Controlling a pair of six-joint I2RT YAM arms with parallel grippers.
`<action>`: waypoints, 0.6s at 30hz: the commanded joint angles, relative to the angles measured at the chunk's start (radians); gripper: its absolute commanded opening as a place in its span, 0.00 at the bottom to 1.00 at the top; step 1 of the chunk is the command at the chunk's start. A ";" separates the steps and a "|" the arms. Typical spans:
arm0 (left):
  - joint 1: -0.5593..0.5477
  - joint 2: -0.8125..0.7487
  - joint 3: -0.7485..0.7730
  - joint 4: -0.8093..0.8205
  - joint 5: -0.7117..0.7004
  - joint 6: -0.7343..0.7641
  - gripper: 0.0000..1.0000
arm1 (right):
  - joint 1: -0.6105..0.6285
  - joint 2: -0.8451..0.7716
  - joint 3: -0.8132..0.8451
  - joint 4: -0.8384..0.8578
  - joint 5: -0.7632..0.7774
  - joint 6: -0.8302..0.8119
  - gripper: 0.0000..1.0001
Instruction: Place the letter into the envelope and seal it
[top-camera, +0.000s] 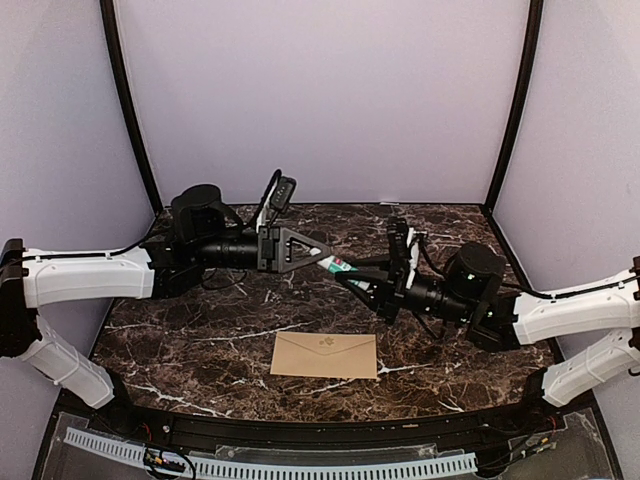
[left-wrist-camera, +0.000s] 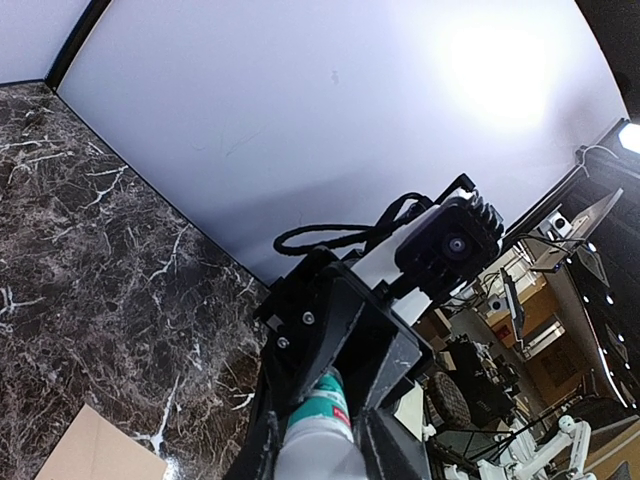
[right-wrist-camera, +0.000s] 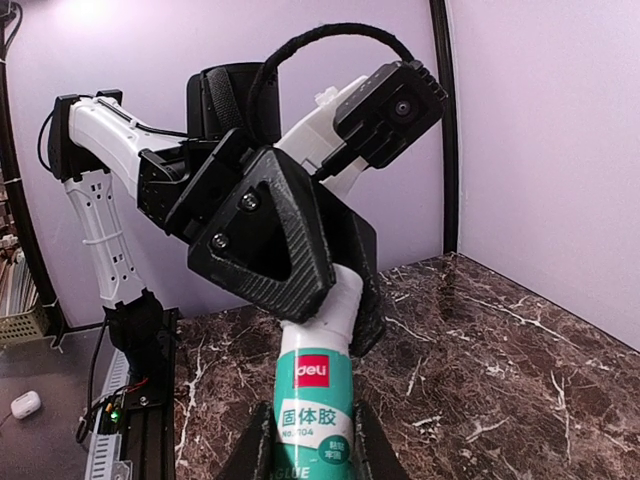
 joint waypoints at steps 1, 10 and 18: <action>-0.047 0.003 0.023 0.006 0.060 -0.013 0.25 | 0.012 0.028 0.068 0.037 -0.053 -0.037 0.00; -0.049 -0.020 -0.008 0.075 -0.013 -0.102 0.24 | 0.012 0.059 0.058 0.147 0.101 -0.062 0.00; -0.049 -0.012 -0.012 0.115 -0.032 -0.150 0.24 | 0.013 0.083 0.091 0.191 0.161 -0.069 0.00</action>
